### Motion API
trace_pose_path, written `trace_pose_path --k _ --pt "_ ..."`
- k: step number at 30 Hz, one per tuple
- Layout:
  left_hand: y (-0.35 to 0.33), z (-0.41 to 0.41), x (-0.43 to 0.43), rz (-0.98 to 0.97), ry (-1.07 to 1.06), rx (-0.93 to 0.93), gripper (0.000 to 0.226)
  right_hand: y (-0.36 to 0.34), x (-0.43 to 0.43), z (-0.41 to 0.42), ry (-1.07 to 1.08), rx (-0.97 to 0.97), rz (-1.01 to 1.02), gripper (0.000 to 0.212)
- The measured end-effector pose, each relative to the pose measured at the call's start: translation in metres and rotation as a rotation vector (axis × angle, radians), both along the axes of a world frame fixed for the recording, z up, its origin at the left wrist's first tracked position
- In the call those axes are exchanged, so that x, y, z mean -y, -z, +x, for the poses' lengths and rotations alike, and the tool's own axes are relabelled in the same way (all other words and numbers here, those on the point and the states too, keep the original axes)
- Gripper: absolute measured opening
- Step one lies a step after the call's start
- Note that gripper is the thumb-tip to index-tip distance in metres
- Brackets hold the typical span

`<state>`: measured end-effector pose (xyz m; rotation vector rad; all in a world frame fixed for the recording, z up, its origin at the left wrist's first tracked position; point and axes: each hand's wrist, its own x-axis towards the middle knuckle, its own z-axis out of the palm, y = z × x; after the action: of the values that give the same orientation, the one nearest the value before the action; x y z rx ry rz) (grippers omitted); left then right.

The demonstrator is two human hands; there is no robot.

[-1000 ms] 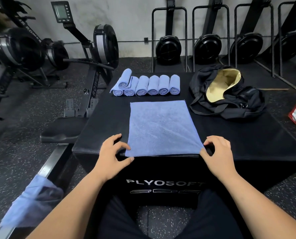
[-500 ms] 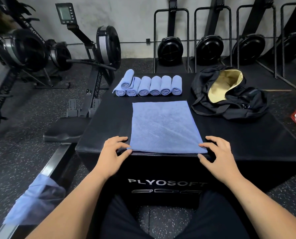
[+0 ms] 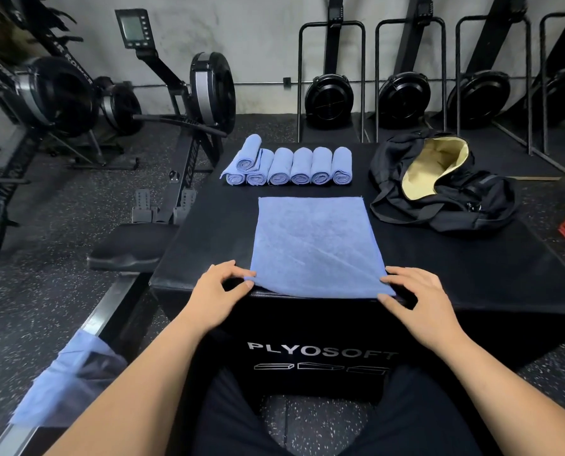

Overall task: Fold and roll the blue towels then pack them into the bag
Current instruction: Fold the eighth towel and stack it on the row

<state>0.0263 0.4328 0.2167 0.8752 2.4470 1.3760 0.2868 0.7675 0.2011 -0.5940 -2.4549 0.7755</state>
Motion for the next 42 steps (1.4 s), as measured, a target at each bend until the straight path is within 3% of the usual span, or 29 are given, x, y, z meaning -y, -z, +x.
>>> trace_pose_path --k 4,11,17,25,28,30,32,37,42 --pt "0.003 0.004 0.001 0.016 -0.021 -0.051 0.01 -0.002 -0.001 0.004 -0.013 0.037 0.002 0.034" --pt "-0.001 0.008 -0.001 0.065 -0.097 -0.028 0.011 -0.005 0.001 0.001 0.053 -0.033 -0.054 0.007" --pt "0.001 0.029 0.002 0.114 -0.191 -0.099 0.013 -0.009 0.01 0.001 0.073 -0.064 -0.111 0.016" --pt "-0.034 0.002 -0.04 0.234 -0.277 -0.015 0.008 -0.046 -0.014 -0.049 0.154 -0.107 -0.322 0.021" --pt "-0.03 -0.01 -0.05 0.11 -0.272 0.105 0.003 -0.046 -0.021 -0.064 0.141 0.017 -0.285 0.021" --pt "-0.026 -0.009 -0.05 0.075 -0.23 0.124 0.011 -0.043 -0.019 -0.065 0.131 0.073 -0.264 0.013" --pt "-0.024 -0.006 -0.046 0.081 -0.196 0.097 0.022 -0.038 -0.015 -0.059 0.118 0.069 -0.262 0.007" --pt "-0.016 0.006 -0.032 0.111 -0.151 -0.001 0.028 -0.027 0.001 -0.041 0.116 0.014 -0.056 0.034" --pt "-0.014 0.013 -0.021 0.11 -0.128 -0.026 0.027 -0.021 0.014 -0.021 0.117 -0.1 -0.076 0.033"
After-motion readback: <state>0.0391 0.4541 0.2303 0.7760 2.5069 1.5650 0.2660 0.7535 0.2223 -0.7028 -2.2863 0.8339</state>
